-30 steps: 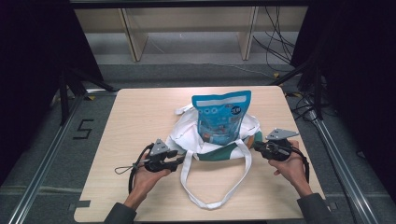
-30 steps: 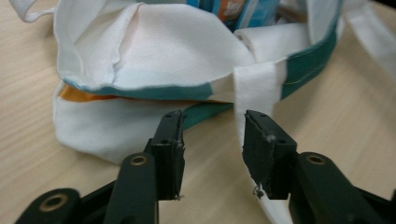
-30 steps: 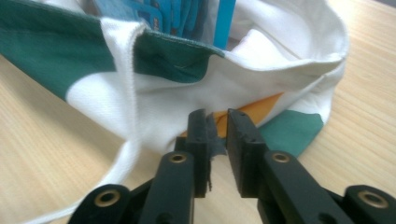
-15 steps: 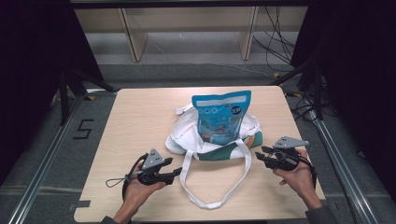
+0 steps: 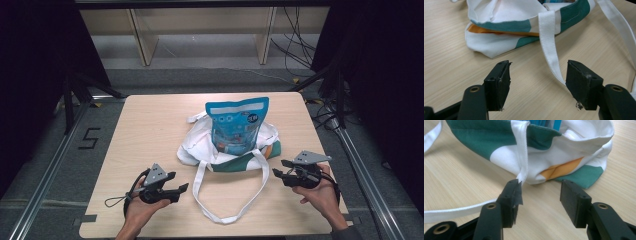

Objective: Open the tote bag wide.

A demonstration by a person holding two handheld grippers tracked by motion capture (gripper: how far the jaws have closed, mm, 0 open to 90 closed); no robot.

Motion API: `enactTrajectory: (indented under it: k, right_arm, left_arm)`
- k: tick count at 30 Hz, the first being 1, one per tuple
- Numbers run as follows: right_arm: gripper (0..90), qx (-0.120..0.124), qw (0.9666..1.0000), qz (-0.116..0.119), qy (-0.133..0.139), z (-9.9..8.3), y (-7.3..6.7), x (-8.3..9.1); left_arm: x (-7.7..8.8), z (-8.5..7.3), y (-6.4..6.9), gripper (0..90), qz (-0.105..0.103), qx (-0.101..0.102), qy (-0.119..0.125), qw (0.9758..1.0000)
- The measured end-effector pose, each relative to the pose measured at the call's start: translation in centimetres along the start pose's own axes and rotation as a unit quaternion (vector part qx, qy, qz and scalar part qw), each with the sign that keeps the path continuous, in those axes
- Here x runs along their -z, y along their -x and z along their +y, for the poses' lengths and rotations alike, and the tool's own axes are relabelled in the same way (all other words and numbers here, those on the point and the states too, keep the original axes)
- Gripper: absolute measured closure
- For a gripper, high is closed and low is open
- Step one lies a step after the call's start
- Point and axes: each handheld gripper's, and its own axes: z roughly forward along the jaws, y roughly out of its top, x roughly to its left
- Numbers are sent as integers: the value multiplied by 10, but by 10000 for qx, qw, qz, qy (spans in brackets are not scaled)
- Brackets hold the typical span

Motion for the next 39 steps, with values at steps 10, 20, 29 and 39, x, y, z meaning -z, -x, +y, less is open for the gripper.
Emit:
enactTrajectory:
  k: [10, 20, 29, 39]
  right_arm:
    - [432, 84, 9999, 21, -96, -7, 1, -4]
    - [377, 27, 9999, 44, -142, -19, -7, 3]
    - [347, 47, 9998, 110, -186, -26, -20, 8]
    - [313, -10, 9995, 204, -248, -39, -36, 14]
  left_arm:
    - [2, -9, -2, 301, 81, -55, -154, 9998]
    - [1, -20, 8, 247, 9, -113, -242, 9996]
    - [4, -27, 18, 203, -18, -13, -206, 9998]
    - [9, -33, 25, 162, 39, -216, -363, 9991]
